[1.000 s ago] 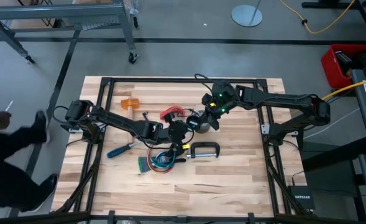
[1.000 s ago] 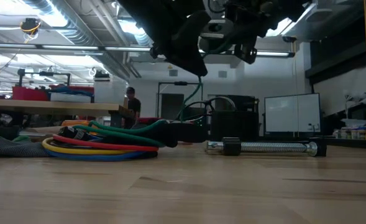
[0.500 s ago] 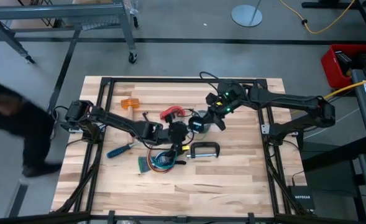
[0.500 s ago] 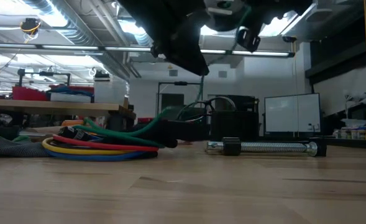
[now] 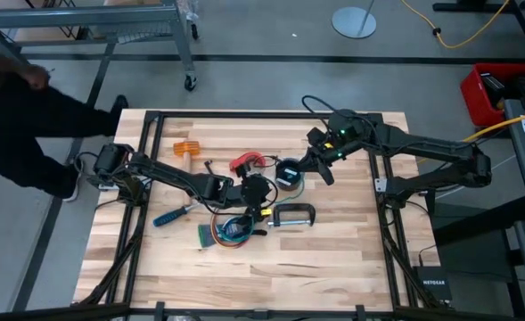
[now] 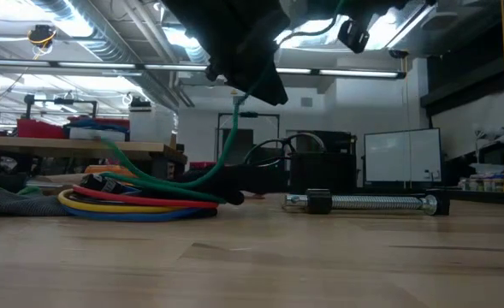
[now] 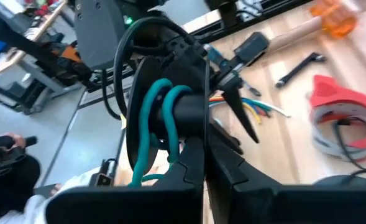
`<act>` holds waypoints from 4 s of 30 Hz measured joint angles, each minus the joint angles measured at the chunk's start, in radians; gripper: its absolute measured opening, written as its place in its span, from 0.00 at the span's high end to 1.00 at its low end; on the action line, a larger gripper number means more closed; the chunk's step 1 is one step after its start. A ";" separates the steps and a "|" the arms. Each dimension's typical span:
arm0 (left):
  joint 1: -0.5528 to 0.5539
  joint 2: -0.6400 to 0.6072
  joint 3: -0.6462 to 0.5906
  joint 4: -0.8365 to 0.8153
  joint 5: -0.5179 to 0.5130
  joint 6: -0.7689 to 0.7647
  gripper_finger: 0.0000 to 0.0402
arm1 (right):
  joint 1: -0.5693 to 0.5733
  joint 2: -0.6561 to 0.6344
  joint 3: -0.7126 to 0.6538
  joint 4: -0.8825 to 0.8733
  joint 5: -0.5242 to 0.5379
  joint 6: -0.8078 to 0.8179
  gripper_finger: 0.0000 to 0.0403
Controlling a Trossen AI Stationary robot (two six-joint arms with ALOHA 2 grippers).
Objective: Coil cords
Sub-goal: Coil the blue wire onto the spool
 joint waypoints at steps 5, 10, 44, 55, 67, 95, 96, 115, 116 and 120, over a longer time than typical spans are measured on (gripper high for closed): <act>0.020 0.000 0.000 -0.038 -0.032 -0.132 0.76 | 0.000 -0.032 0.000 -0.063 0.068 -0.026 0.99; 0.038 0.000 0.000 -0.045 -0.034 -0.230 0.76 | 0.000 -0.047 0.000 -0.130 0.139 -0.027 0.99; 0.092 0.000 0.000 0.135 0.322 -0.182 0.76 | 0.000 -0.046 -0.001 -0.327 0.352 -0.074 0.99; 0.049 0.028 0.001 0.264 0.346 -0.118 0.76 | 0.000 -0.046 -0.001 -0.209 0.306 -0.073 0.99; 0.044 0.077 0.001 0.388 0.343 -0.039 0.76 | 0.000 -0.046 -0.001 -0.044 0.223 -0.074 0.99; 0.033 0.077 0.001 0.416 0.281 -0.013 0.76 | 0.001 -0.046 -0.001 0.071 0.141 -0.059 0.99; 0.033 0.077 0.001 0.411 0.281 -0.013 0.76 | 0.001 -0.046 -0.001 0.071 0.132 -0.059 0.99; 0.034 0.077 0.001 0.408 0.256 -0.012 0.76 | 0.001 -0.046 -0.001 0.070 0.092 -0.049 0.99; 0.034 0.077 0.001 0.408 0.256 -0.006 0.76 | 0.001 -0.046 -0.001 0.071 0.092 -0.049 0.99; 0.034 0.090 0.001 0.440 0.256 0.010 0.76 | 0.001 -0.046 -0.001 0.105 0.091 -0.047 0.99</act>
